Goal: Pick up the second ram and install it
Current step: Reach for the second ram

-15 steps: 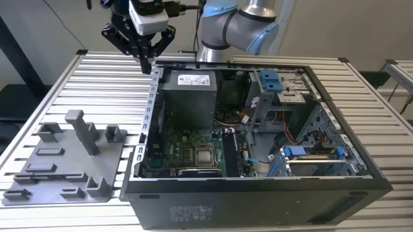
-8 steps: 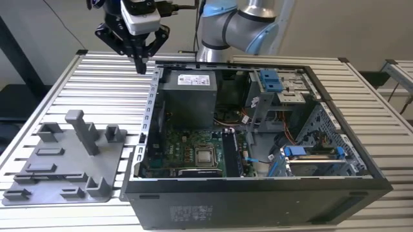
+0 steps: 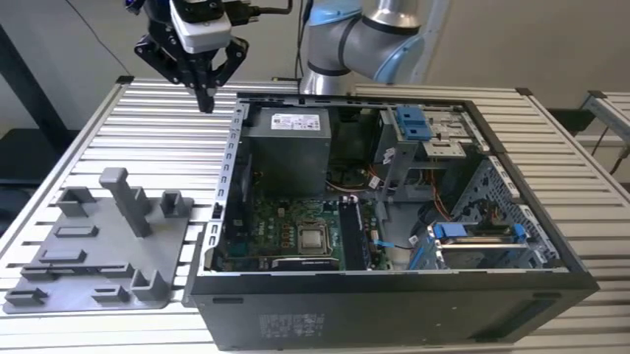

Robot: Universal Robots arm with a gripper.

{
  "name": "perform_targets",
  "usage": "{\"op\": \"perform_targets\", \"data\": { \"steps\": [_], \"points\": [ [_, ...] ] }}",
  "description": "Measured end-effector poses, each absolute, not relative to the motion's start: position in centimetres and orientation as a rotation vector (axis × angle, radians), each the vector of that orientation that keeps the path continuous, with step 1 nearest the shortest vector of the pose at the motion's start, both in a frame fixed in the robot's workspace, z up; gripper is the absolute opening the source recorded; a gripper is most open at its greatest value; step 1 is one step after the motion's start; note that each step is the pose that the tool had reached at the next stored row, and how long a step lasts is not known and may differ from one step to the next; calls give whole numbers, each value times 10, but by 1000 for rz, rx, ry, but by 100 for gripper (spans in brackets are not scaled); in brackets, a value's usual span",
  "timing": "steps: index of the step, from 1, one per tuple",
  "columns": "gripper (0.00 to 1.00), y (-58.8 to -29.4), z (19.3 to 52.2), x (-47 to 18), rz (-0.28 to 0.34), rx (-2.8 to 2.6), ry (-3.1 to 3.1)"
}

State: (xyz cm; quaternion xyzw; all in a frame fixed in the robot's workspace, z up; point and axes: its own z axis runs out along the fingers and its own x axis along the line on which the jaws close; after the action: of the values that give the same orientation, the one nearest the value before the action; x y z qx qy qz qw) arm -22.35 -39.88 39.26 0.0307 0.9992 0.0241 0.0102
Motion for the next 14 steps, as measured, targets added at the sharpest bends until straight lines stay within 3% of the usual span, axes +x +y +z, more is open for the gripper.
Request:
{"op": "perform_targets", "data": {
  "steps": [14],
  "points": [
    [11,-399,392,-252,75,90,3119]
  ]
}}
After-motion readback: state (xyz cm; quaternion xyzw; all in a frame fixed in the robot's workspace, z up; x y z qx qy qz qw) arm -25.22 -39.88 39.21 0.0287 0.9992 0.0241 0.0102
